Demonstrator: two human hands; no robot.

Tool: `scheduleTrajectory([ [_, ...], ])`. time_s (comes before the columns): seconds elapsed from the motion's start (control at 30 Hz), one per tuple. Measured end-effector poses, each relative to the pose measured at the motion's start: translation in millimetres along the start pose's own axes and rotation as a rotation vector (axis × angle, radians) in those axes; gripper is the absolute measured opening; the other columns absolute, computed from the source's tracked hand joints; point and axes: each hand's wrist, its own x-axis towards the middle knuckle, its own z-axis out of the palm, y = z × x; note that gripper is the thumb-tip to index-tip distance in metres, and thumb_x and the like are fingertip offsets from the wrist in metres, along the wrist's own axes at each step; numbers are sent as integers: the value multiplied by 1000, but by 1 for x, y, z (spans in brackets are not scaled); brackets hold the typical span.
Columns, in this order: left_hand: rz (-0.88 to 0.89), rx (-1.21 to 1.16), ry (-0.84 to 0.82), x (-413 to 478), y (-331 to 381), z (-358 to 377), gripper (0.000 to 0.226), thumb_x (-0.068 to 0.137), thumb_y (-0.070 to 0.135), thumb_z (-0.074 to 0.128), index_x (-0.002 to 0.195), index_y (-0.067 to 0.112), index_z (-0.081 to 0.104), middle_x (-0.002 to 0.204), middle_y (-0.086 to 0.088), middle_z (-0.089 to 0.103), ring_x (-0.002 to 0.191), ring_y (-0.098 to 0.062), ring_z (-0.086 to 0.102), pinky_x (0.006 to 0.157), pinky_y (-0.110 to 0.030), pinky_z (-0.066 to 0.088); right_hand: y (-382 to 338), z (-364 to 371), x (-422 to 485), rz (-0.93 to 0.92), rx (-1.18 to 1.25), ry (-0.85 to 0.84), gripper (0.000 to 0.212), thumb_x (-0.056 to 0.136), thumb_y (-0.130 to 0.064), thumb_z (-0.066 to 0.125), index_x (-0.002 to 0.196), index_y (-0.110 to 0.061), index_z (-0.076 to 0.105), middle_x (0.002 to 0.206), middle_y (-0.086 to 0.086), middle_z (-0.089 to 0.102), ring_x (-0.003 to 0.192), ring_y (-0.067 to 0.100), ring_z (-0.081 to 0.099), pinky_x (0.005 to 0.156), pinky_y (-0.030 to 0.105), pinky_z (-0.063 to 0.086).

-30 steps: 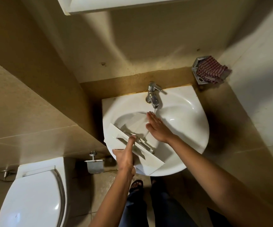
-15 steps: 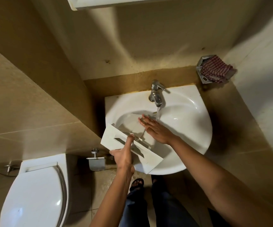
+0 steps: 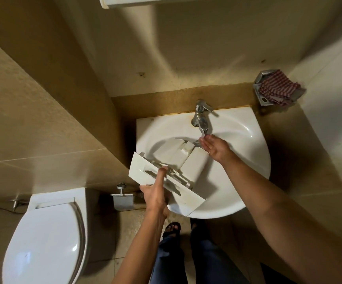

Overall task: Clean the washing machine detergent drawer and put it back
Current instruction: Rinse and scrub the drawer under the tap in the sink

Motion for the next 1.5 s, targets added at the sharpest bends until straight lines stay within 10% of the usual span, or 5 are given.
scheduleTrajectory([
  [0.43,-16,-7,-33,-1,6,1,108,37,61,73,126,8,47,115,-12,63,102,-32,62,93,-55,50,-13,13,0,209,85,-61,17,97,-1,47,86,6,60,67,14,69,63,21,69,58,25,59],
  [0.97,-88,47,-33,14,-1,10,86,72,42,78,135,-2,39,121,-20,60,99,-29,59,80,-43,51,44,-17,-61,-675,-1702,-702,50,105,-26,32,152,-26,16,160,-9,8,147,5,0,120,35,-3],
  [1.17,-97,95,-115,18,2,3,95,62,59,70,123,-11,51,68,-21,58,56,-23,48,44,-23,40,51,3,-61,-677,-1860,-511,52,105,-28,23,153,-22,5,160,-2,-8,145,9,-16,118,28,-12],
  [1.3,-61,173,-155,19,4,4,108,40,66,67,119,-6,53,58,-7,47,56,-23,47,53,-28,42,43,16,-69,-759,-1806,-815,50,104,-21,24,153,-26,12,160,-9,5,146,2,-2,118,23,-5],
  [1.5,-83,208,-220,21,3,16,81,49,62,73,102,1,65,57,-3,55,61,-24,49,69,-41,52,27,26,-55,-508,-1903,-463,50,105,-31,19,153,-20,16,161,-2,12,147,9,7,120,32,1],
])
